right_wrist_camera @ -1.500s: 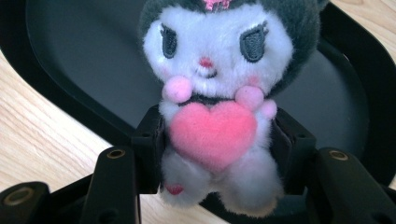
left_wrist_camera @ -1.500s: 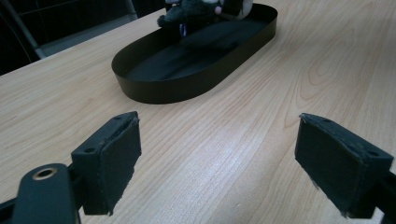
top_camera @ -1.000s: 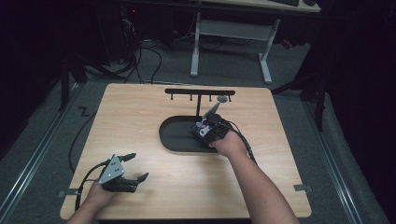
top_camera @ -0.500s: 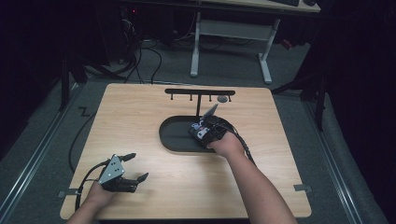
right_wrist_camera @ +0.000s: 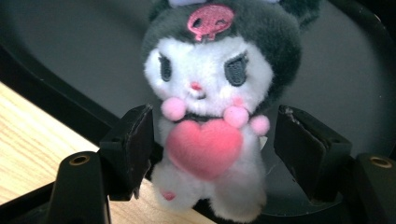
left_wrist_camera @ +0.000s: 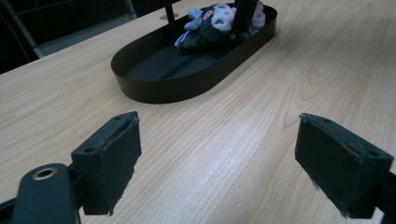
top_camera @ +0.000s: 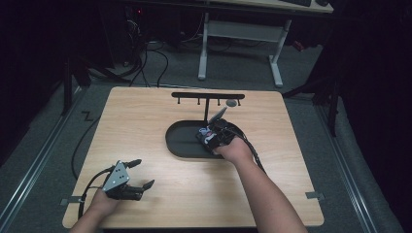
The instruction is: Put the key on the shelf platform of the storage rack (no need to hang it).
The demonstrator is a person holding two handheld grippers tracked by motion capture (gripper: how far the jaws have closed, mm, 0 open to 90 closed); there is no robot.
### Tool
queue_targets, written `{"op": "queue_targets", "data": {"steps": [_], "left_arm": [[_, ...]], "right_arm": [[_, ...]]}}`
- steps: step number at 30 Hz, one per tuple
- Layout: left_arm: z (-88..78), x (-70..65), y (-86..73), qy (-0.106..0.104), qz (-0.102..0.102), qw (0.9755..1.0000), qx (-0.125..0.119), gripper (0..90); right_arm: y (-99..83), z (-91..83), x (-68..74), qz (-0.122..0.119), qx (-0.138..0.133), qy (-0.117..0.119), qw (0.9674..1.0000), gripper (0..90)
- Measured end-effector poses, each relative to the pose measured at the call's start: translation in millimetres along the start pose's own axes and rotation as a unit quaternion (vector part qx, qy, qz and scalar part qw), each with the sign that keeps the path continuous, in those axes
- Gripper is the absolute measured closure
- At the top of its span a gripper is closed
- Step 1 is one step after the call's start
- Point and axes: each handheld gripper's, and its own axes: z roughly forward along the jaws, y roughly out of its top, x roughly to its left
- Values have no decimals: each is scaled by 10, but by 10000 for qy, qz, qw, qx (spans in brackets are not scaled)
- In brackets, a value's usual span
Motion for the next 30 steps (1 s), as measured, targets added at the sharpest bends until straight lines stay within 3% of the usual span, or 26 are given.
{"op": "queue_targets", "data": {"steps": [1,5,12,16,22,24,30], "left_arm": [[0,3,0,5,-14,10000,3,154],[-1,2,0,4,-11,10000,4,154],[-2,-3,-1,-7,1,10000,17,154],[-6,5,-1,-9,-21,10000,12,154],[-2,5,0,-4,-25,10000,13,154],[-2,0,0,-6,-3,10000,16,154],[5,-2,3,8,16,10000,52,154]], "right_arm": [[0,-4,-18,-124,-79,14,9999,295],[-11,-54,-28,-29,-136,-3,9999,294],[-60,-212,-36,-168,-445,-99,9988,291],[-83,-263,-19,-155,-498,-101,9986,282],[-170,-318,64,-460,-578,-61,9973,268],[-219,-330,79,-462,-692,-13,9965,269],[-350,-348,71,-500,-706,-22,9962,261]]}}
